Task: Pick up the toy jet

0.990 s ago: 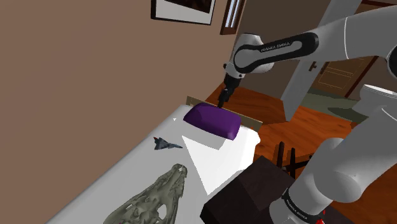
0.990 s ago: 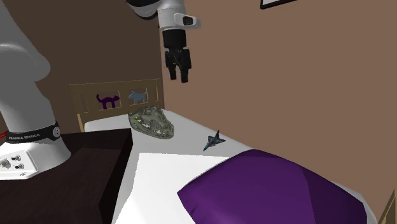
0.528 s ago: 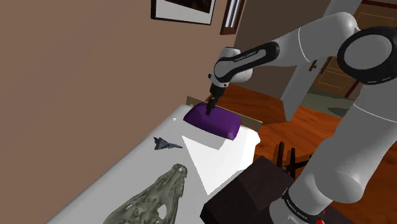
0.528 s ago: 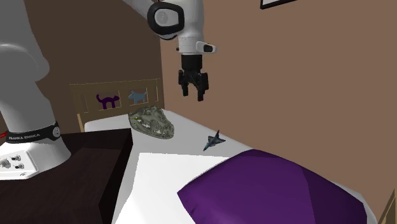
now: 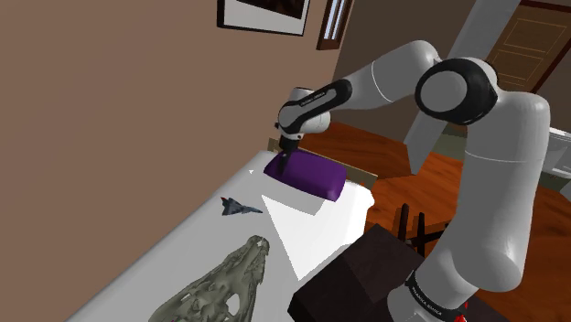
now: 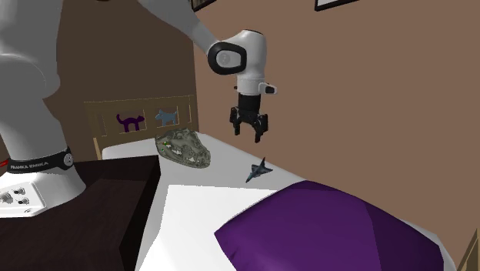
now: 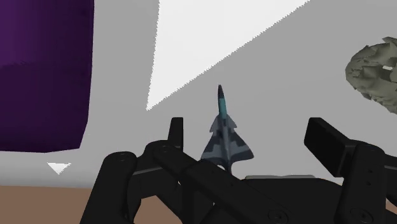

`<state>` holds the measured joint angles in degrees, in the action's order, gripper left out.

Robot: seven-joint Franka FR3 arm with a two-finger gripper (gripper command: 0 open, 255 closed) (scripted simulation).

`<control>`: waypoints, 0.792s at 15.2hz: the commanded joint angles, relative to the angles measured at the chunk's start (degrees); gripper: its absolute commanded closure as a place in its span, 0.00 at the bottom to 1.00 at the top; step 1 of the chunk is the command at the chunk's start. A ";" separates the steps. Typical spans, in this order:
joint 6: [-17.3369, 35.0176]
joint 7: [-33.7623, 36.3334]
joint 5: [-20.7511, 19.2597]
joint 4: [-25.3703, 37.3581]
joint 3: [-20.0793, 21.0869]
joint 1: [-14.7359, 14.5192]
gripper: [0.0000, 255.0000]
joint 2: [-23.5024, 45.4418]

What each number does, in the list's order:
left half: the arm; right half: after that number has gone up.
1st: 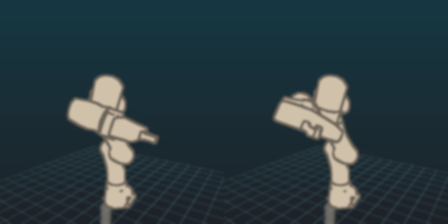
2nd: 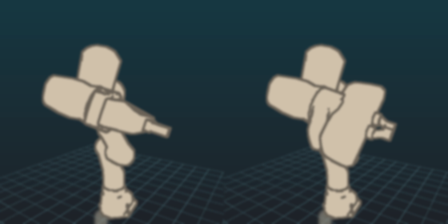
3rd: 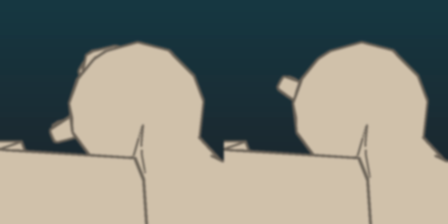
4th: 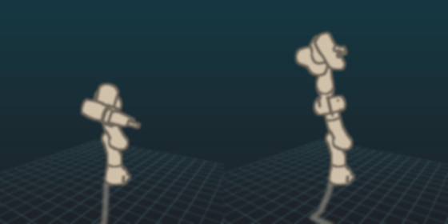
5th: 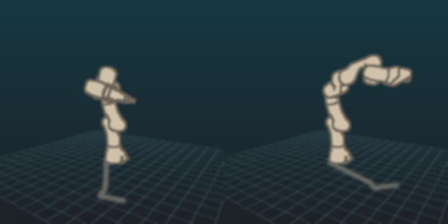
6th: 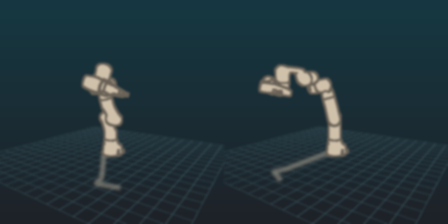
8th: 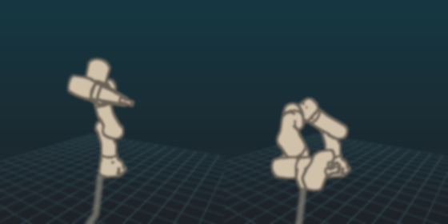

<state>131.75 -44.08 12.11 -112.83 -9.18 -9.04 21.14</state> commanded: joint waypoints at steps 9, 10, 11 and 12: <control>-1.07 -8.15 1.36 18.71 5.19 0.76 0.00 20.99; -1.47 -8.72 1.22 20.99 5.64 0.72 0.00 23.17; -1.94 -9.26 1.05 23.35 6.08 0.66 0.00 25.37; -2.46 -9.78 0.85 25.80 6.49 0.56 0.00 27.61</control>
<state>129.43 -53.25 13.08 -88.68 -3.16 -8.33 46.93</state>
